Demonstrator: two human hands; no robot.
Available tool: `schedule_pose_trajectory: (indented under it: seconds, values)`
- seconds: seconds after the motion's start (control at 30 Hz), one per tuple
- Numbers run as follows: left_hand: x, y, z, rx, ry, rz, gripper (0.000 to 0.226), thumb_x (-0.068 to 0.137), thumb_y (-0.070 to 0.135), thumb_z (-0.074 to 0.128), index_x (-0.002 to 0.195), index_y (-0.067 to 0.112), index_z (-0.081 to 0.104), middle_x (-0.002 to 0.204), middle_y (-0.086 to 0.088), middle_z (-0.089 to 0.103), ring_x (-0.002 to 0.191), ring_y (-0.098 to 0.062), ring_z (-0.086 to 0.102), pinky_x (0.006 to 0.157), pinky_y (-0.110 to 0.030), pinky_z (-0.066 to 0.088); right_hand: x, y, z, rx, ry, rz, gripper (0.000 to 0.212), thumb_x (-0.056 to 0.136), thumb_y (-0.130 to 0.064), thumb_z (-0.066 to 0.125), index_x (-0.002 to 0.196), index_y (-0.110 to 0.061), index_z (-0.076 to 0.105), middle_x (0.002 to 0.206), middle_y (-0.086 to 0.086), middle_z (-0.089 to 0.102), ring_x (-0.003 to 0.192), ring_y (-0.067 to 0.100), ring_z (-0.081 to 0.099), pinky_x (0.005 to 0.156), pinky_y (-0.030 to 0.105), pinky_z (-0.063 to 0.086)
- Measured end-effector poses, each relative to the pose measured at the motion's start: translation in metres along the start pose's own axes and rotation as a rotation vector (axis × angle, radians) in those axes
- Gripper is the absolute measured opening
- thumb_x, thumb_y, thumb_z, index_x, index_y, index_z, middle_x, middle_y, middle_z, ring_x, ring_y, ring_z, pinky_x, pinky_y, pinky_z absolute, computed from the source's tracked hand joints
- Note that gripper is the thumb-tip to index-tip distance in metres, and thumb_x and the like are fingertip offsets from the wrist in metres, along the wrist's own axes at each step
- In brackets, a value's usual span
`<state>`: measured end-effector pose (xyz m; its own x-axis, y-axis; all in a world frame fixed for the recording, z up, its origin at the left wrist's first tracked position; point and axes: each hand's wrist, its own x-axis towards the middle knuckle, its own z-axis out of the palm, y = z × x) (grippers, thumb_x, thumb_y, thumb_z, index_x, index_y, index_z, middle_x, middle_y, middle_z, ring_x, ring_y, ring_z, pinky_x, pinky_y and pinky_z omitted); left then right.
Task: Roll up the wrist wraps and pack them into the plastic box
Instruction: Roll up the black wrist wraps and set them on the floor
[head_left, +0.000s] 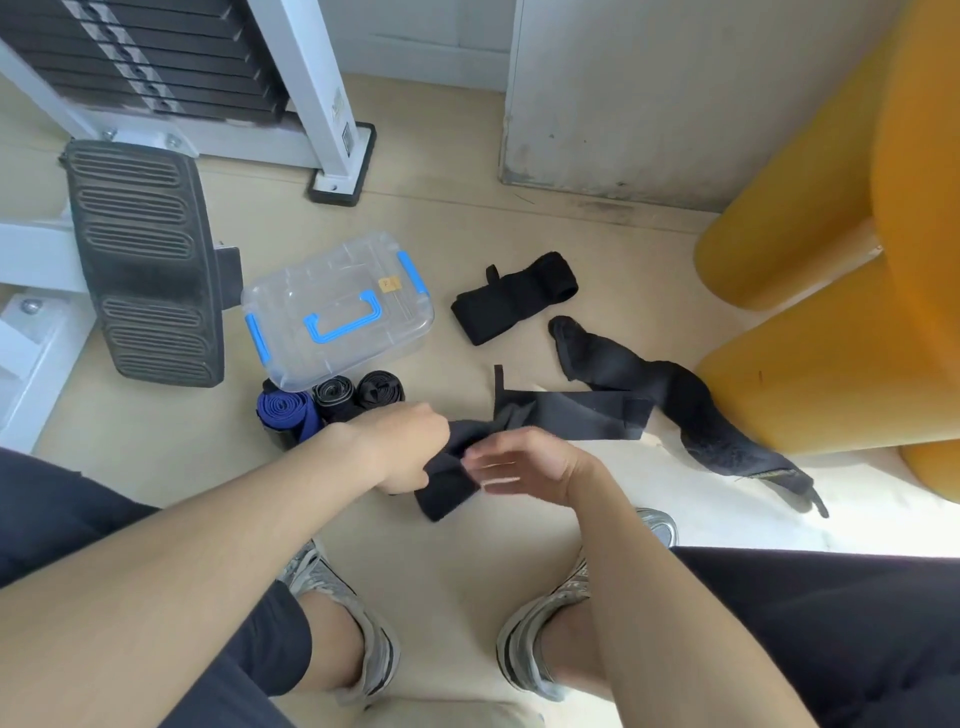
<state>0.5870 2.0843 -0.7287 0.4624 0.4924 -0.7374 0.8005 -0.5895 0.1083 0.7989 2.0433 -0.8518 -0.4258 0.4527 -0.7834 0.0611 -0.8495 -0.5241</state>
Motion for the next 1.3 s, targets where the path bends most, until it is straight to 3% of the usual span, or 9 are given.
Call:
schedule_pose_trajectory:
  seconds: [0.07,0.2,0.4,0.5,0.7,0.87,1.07,1.17,1.3]
  values:
    - [0.002,0.001,0.002,0.054,0.059,0.014,0.015,0.097,0.004,0.063,0.089,0.014,0.056,0.101,-0.013,0.061,0.098,-0.04,0.069,0.078,-0.044,0.057,0.005,0.008,-0.016,0.044,0.452,-0.009,0.026,0.097,-0.032,0.07,0.101,-0.008,0.079,0.11,0.012,0.082,0.101,0.026,0.08,0.098,0.044,0.06]
    - [0.004,-0.002,0.005,-0.052,0.15,0.064,0.073,0.091,-0.01,0.057,0.147,0.031,0.035,0.114,-0.003,0.065,0.088,-0.035,0.059,0.071,-0.043,0.049,0.004,0.03,-0.051,0.092,1.129,-0.026,0.013,0.094,-0.02,0.066,0.092,-0.007,0.065,0.094,0.014,0.065,0.087,0.037,0.063,0.072,0.039,0.056]
    - [0.008,-0.004,0.003,-0.142,0.076,0.068,0.026,0.092,0.005,0.062,0.111,0.023,0.06,0.116,-0.001,0.06,0.115,-0.032,0.063,0.086,-0.04,0.051,-0.007,0.027,-0.077,0.79,1.136,-0.084,0.075,0.101,-0.016,0.07,0.164,-0.029,0.029,0.158,0.009,0.046,0.139,0.035,0.052,0.107,0.036,0.049]
    - [0.009,-0.003,0.004,-0.255,-0.079,0.066,0.031,0.094,0.006,0.054,0.114,0.029,0.054,0.112,0.0,0.047,0.114,-0.032,0.058,0.098,-0.045,0.051,-0.009,0.025,-0.087,0.869,1.083,-0.065,0.061,0.101,-0.031,0.075,0.155,-0.024,0.047,0.149,0.012,0.058,0.123,0.035,0.062,0.099,0.038,0.06]
    - [0.011,0.001,0.001,-0.34,-0.127,0.023,0.035,0.095,0.021,0.056,0.126,0.036,0.062,0.109,0.001,0.066,0.099,-0.028,0.06,0.071,-0.034,0.052,-0.006,0.012,-0.093,1.138,0.862,-0.105,0.04,0.094,-0.024,0.07,0.132,-0.016,0.061,0.134,0.008,0.068,0.117,0.028,0.068,0.102,0.039,0.06]
    - [0.011,0.003,-0.004,-0.332,0.006,-0.044,0.067,0.085,0.093,0.047,0.098,0.03,0.066,0.101,0.008,0.066,0.107,-0.023,0.059,0.095,-0.043,0.043,-0.003,-0.007,-0.059,0.463,1.133,-0.24,0.046,0.091,-0.024,0.069,0.135,-0.011,0.066,0.109,-0.002,0.071,0.11,0.025,0.071,0.093,0.037,0.059]
    - [-0.001,0.0,-0.009,-0.423,0.189,-0.09,0.03,0.097,0.044,0.073,0.085,0.016,0.073,0.085,-0.008,0.066,0.087,-0.035,0.058,0.085,-0.042,0.056,-0.002,-0.008,0.007,-0.659,1.227,-0.594,0.044,0.096,-0.014,0.062,0.14,-0.018,0.059,0.104,0.011,0.076,0.091,0.038,0.07,0.072,0.042,0.054]
    - [-0.015,0.001,-0.013,-0.396,0.155,-0.151,0.046,0.083,0.039,0.088,0.074,0.011,0.054,0.073,-0.005,0.052,0.07,-0.031,0.047,0.06,-0.036,0.039,0.001,0.007,0.026,-0.822,1.01,-0.51,0.049,0.085,-0.009,0.064,0.134,-0.017,0.06,0.096,0.012,0.073,0.09,0.04,0.067,0.067,0.039,0.045]
    - [-0.031,0.003,-0.011,-0.307,0.066,-0.233,0.057,0.077,0.04,0.094,0.067,0.007,0.048,0.078,-0.021,0.06,0.091,-0.039,0.071,0.076,-0.046,0.06,0.0,0.029,0.037,-0.794,0.728,-0.316,0.031,0.092,-0.046,0.075,0.112,-0.022,0.071,0.099,-0.003,0.072,0.091,0.018,0.063,0.077,0.038,0.054]
